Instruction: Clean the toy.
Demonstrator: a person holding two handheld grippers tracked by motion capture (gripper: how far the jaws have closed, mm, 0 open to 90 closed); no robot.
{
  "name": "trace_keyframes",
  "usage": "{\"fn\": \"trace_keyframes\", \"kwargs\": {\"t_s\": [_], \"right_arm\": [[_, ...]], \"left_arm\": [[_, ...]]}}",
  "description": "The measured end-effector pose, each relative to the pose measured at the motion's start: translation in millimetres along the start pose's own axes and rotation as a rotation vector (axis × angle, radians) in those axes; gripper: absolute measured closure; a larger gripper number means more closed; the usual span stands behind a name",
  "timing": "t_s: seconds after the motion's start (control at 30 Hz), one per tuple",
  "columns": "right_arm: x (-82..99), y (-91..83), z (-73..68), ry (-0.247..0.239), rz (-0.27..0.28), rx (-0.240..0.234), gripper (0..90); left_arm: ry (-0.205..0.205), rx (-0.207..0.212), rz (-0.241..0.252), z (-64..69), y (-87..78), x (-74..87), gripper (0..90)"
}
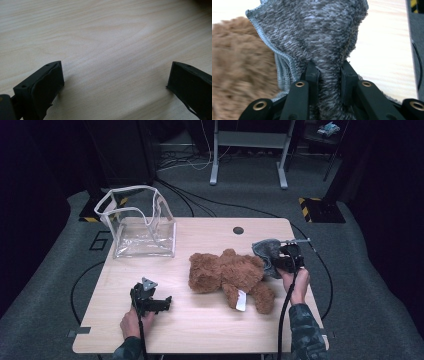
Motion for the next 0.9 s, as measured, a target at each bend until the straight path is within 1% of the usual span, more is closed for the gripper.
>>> {"fn": "trace_keyframes", "kwargs": {"t_s": [0.03,0.07,0.1,0.17,0.23,0.3,0.33,0.37,0.43,0.47,0.5,0.53,0.6,0.67,0.7,0.77,0.83,0.87,0.9], "right_arm": [[-1.8,0.7,-3.4,-0.010,0.002,-0.010,73.2],[-3.3,4.0,-8.0,-0.034,-0.015,-0.002,73.1],[-3.7,6.2,-10.1,-0.041,-0.022,0.002,73.1],[-2.9,13.0,-15.6,-0.055,-0.045,-0.005,73.1],[-0.3,20.7,-19.8,-0.056,-0.066,-0.018,73.1],[2.5,26.3,-21.2,-0.057,-0.083,-0.021,73.2],[5.2,29.2,-21.7,-0.051,-0.105,-0.015,73.2],[7.4,32.1,-21.2,-0.057,-0.122,-0.008,73.3],[10.4,36.9,-18.3,-0.067,-0.140,0.007,73.5],[11.1,37.2,-18.4,-0.049,-0.149,0.009,73.5],[11.4,38.5,-15.9,-0.057,-0.148,0.014,73.6],[12.9,39.7,-13.6,-0.066,-0.160,0.026,73.6],[15.8,40.6,-9.8,-0.063,-0.182,0.045,73.7],[19.5,40.9,-3.9,-0.050,-0.201,0.069,73.7],[21.5,40.7,-0.9,-0.057,-0.212,0.075,73.7],[28.4,39.7,7.0,-0.032,-0.243,0.101,73.7],[33.1,37.3,13.8,-0.023,-0.255,0.126,73.7],[34.3,35.2,16.1,-0.012,-0.257,0.134,73.7],[34.4,33.9,18.6,-0.019,-0.248,0.135,73.6]], "left_arm": [[0.000,0.000,0.000,0.0,0.0,0.0,0.1],[0.000,0.000,0.000,0.0,0.0,0.0,0.0],[0.000,0.000,0.000,0.0,0.0,0.0,0.0],[0.000,0.000,0.000,0.0,0.0,0.0,0.1],[0.000,0.000,0.000,0.0,0.0,0.0,0.0],[0.000,0.000,0.000,0.0,0.0,0.0,0.1],[0.000,0.000,0.000,0.0,0.0,0.0,0.0],[0.001,0.000,0.000,0.0,0.0,0.0,0.0],[0.000,0.000,0.000,0.0,0.0,0.0,0.0],[0.000,0.000,0.000,0.0,0.0,0.0,0.1],[0.000,0.000,0.000,0.0,0.0,0.0,0.1],[0.000,0.000,0.000,0.0,0.0,0.0,0.1],[-0.001,0.000,0.001,0.0,0.0,0.0,0.0],[0.000,0.000,0.000,0.0,0.0,0.0,0.1],[0.001,0.000,0.000,0.0,0.0,0.0,0.0],[0.000,0.000,0.000,0.0,0.0,0.0,0.1],[0.000,0.000,0.000,0.0,0.0,0.0,0.1],[0.000,0.000,0.000,0.0,0.1,-0.1,0.1],[0.001,0.000,0.000,0.0,0.0,-0.1,0.1]]}}
Point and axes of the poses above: each handheld gripper's, and its own axes: y roughly forward along the jaws, x roughly out of its underside, z roughly to its right, the point moved 9 cm from there along y, roughly forward along the jaws, and after that the axes turned 14 degrees about -y, right-handed, at the moved point
